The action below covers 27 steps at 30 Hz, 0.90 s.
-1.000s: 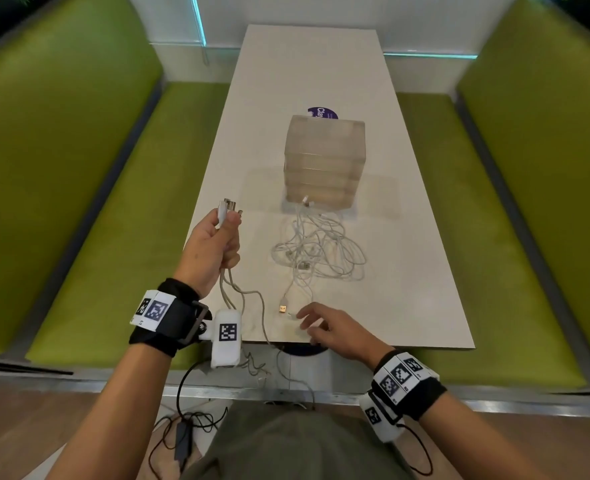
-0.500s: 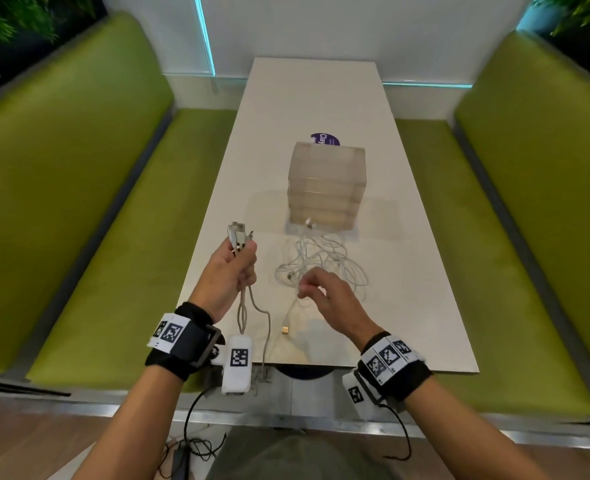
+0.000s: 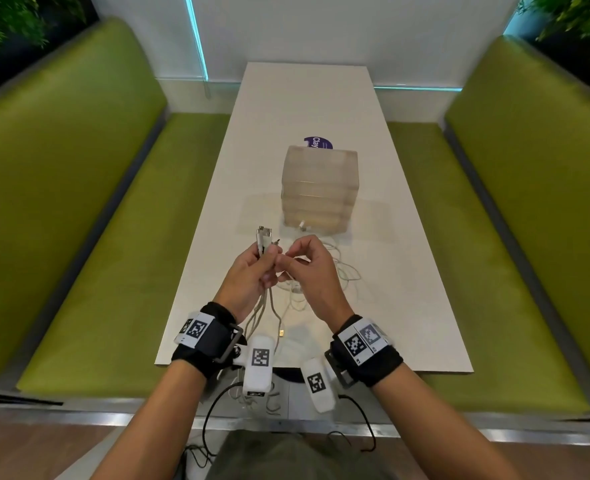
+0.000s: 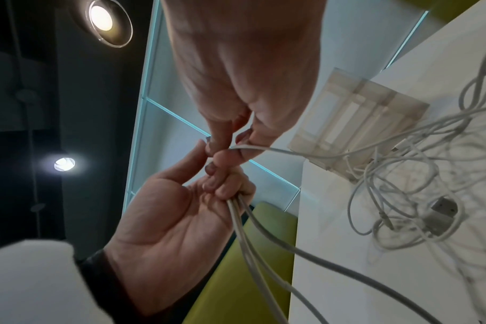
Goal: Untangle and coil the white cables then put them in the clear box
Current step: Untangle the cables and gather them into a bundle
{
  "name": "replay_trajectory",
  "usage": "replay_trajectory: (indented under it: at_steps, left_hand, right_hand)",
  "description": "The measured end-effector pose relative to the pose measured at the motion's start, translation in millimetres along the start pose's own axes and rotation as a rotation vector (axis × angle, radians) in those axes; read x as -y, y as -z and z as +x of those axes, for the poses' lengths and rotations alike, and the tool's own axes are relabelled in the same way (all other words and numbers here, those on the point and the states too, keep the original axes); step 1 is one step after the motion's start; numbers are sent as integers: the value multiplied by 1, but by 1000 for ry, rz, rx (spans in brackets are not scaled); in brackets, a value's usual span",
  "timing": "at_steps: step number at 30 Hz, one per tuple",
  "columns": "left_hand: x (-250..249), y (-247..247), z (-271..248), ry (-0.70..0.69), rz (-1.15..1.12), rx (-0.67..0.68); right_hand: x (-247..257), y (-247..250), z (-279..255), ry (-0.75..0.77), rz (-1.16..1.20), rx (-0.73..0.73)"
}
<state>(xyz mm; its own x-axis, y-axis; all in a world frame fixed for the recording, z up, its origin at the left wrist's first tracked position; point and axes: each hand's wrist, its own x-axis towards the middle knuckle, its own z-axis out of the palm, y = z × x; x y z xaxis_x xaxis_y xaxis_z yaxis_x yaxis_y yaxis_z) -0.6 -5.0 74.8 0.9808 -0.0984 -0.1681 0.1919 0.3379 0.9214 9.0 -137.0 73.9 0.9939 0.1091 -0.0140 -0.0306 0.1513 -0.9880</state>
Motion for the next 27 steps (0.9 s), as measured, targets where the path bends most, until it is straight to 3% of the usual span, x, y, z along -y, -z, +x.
replay_trajectory:
  at_steps: [7, 12, 17, 23, 27]
  left_hand:
    - [-2, 4, 0, -15, -35, 1]
    - [-7, 11, 3, -17, -65, -10]
    - [-16, 23, 6, -108, -57, -153]
    - [-13, 21, 6, -104, -26, -168]
    - [-14, 10, 4, -87, -115, -185]
  right_hand:
    - [2, 2, 5, -69, -136, 133]
    - [0, -1, 6, -91, -101, 220]
    - [-7, 6, 8, -93, -641, 479]
    - [-9, -2, 4, -19, -598, 526]
    - [-13, -7, 2, -78, -612, 543]
